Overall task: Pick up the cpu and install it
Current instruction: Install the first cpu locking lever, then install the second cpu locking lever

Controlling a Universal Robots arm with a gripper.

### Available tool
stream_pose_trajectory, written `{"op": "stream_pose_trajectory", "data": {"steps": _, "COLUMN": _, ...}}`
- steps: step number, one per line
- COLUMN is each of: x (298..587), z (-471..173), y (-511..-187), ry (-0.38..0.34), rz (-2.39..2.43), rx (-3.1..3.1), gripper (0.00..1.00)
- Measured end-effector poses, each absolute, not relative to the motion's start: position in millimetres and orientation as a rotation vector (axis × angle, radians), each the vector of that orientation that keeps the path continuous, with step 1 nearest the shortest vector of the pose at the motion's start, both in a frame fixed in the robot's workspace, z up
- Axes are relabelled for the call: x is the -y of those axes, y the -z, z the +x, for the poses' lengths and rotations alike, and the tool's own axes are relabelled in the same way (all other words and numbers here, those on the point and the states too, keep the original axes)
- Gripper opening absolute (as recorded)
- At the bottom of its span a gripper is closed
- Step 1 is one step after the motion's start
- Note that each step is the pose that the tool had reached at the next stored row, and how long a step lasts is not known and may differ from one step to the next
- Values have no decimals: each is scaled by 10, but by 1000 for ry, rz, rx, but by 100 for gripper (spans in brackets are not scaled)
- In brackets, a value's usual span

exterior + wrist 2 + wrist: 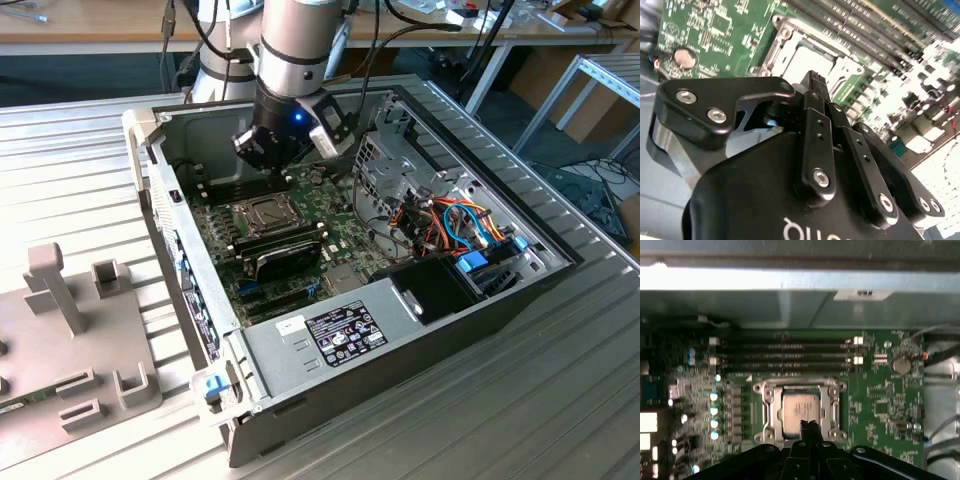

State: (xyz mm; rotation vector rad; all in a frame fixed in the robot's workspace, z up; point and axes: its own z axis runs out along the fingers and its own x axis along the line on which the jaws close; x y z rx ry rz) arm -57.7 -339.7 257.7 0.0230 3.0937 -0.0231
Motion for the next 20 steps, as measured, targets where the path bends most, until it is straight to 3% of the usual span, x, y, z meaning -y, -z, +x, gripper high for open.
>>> {"op": "stream_pose_trajectory", "data": {"steps": 20, "x": 3495, "z": -578, "y": -2570, "ry": 46, "rz": 22, "rx": -3093, "gripper": 11}}
